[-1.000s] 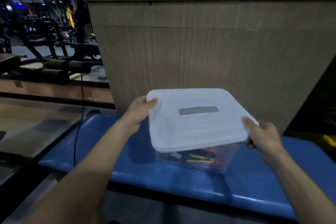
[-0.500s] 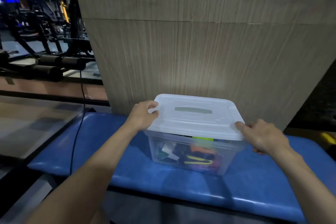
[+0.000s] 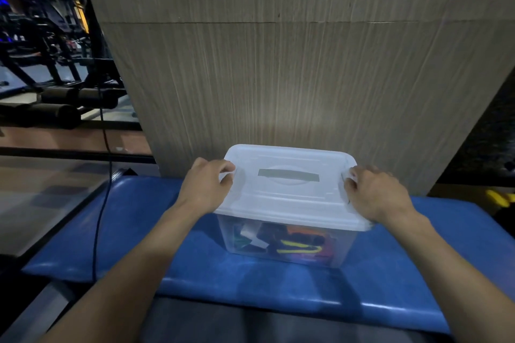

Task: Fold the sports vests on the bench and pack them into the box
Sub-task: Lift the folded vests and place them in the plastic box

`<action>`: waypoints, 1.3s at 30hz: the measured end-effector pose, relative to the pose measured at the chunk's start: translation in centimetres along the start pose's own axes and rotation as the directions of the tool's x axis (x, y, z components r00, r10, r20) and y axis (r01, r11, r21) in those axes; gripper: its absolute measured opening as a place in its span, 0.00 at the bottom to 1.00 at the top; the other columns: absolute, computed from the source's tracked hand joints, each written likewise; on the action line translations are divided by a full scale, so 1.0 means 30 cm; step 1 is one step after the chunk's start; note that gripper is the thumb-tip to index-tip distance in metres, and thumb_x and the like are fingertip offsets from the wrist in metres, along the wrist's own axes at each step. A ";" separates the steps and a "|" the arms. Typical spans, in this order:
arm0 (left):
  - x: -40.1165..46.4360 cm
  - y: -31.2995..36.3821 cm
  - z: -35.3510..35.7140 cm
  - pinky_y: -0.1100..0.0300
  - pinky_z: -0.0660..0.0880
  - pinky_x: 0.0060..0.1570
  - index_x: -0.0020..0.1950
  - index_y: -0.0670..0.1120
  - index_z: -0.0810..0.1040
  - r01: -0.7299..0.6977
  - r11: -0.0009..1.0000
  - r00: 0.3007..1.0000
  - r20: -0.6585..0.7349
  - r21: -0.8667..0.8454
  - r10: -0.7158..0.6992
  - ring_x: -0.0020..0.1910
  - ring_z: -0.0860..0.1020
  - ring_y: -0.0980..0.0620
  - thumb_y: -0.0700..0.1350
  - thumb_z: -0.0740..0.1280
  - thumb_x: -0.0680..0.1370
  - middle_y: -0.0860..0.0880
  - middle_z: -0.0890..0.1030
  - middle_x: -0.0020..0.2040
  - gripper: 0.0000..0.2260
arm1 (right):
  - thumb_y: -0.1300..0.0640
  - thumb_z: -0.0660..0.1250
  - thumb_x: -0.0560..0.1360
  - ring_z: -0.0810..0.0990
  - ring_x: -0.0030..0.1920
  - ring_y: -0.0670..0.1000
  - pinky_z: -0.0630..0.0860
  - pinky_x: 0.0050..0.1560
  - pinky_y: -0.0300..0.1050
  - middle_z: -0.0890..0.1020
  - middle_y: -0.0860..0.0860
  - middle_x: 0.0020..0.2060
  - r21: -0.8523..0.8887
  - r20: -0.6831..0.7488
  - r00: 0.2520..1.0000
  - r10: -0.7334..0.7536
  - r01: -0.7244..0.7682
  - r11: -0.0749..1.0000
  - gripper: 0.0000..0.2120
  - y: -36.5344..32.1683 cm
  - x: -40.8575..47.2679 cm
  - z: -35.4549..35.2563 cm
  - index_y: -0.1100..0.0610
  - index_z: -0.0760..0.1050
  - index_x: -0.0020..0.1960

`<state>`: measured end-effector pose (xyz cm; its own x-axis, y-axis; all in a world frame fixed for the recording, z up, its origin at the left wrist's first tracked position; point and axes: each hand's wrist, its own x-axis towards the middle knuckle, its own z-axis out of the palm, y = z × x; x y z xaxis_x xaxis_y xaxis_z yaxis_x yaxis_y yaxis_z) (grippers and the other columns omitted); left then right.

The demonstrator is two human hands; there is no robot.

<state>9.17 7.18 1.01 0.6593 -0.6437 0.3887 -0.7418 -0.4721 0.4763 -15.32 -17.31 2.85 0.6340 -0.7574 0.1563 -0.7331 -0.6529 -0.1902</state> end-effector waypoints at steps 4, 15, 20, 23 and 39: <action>0.028 0.003 -0.007 0.46 0.65 0.71 0.68 0.55 0.74 0.238 0.971 0.969 0.070 0.003 -0.237 0.70 0.68 0.43 0.60 0.65 0.77 0.50 0.73 0.71 0.21 | 0.39 0.55 0.79 0.69 0.66 0.61 0.70 0.65 0.62 0.70 0.51 0.64 0.203 0.085 0.990 0.114 -0.129 0.971 0.19 0.021 0.014 0.012 0.43 0.69 0.66; 0.015 0.011 -0.027 0.55 0.79 0.54 0.50 0.53 0.82 0.402 0.807 0.912 0.116 -0.432 -0.393 0.50 0.83 0.53 0.50 0.77 0.73 0.59 0.83 0.46 0.08 | 0.40 0.65 0.79 0.77 0.62 0.66 0.74 0.56 0.54 0.79 0.63 0.60 0.202 0.002 0.950 0.312 -0.306 0.931 0.26 -0.053 -0.007 -0.031 0.62 0.71 0.63; 0.016 0.020 -0.033 0.57 0.76 0.53 0.50 0.57 0.81 0.299 0.914 0.953 0.046 -0.275 -0.298 0.47 0.79 0.54 0.50 0.73 0.76 0.58 0.80 0.42 0.05 | 0.46 0.63 0.82 0.79 0.57 0.65 0.72 0.48 0.51 0.81 0.61 0.56 0.041 -0.125 0.966 0.225 -0.222 0.974 0.20 -0.092 -0.032 -0.040 0.61 0.71 0.64; 0.022 0.033 -0.034 0.57 0.73 0.49 0.54 0.53 0.82 0.282 0.958 0.959 0.048 -0.057 -0.279 0.50 0.79 0.48 0.52 0.68 0.79 0.51 0.83 0.48 0.07 | 0.49 0.60 0.83 0.80 0.55 0.64 0.71 0.44 0.51 0.81 0.61 0.55 -0.011 -0.175 0.971 0.165 -0.169 0.986 0.18 -0.110 -0.050 -0.043 0.60 0.69 0.67; -0.032 0.156 -0.020 0.48 0.45 0.80 0.81 0.55 0.60 -0.146 0.958 0.924 0.380 0.247 0.043 0.82 0.51 0.49 0.73 0.47 0.79 0.48 0.56 0.83 0.36 | 0.31 0.56 0.79 0.60 0.78 0.53 0.57 0.77 0.53 0.70 0.52 0.75 0.324 0.035 0.962 -0.269 0.244 0.914 0.28 -0.058 -0.081 -0.022 0.47 0.75 0.70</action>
<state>5.14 5.94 3.35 0.5304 -0.8440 0.0795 -0.8374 -0.5069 0.2046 -15.74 -14.33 3.44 0.8160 -0.5531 0.1681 -0.4358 -0.7796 -0.4497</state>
